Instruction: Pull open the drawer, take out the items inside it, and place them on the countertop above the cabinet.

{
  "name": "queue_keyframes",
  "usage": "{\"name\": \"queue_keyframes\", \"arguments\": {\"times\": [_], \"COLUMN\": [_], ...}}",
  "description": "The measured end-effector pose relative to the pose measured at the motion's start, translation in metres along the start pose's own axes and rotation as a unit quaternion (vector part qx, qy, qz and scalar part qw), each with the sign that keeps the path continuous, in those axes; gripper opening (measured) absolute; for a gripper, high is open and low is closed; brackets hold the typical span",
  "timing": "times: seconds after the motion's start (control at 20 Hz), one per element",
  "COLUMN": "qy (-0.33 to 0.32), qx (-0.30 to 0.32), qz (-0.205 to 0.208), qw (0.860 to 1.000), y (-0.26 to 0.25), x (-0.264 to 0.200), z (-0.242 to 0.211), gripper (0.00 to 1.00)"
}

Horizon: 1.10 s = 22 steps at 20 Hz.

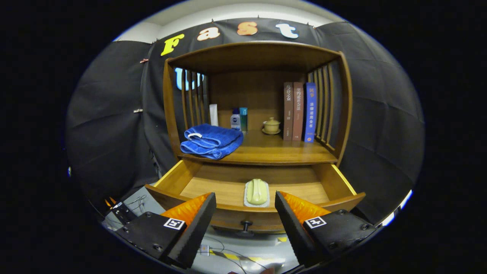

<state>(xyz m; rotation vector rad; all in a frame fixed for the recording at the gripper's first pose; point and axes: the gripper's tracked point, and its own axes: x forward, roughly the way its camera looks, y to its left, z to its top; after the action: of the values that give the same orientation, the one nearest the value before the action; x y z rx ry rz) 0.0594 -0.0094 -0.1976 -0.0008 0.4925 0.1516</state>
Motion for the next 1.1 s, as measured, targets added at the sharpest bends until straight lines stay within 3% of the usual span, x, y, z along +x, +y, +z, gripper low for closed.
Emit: {"name": "queue_keyframes", "arguments": {"times": [0.2, 0.35, 0.55, 0.8, 1.1], "qy": [0.086, 0.147, 0.237, 0.300, 0.315], "qx": [-0.033, -0.015, -0.021, -0.016, 0.010], "qz": [-0.010, -0.009, -0.017, -0.062, -0.081], "qw": [0.996, 0.989, 0.971, 0.952, 0.946], "y": [-0.019, -0.019, -0.019, -0.035, -0.047], "x": [0.054, 0.100, 0.148, 0.185, 0.201], "z": [0.003, -0.006, -0.037, -0.078, -0.094], "gripper": [0.99, 0.99, 0.99, 0.95, 0.54]}}
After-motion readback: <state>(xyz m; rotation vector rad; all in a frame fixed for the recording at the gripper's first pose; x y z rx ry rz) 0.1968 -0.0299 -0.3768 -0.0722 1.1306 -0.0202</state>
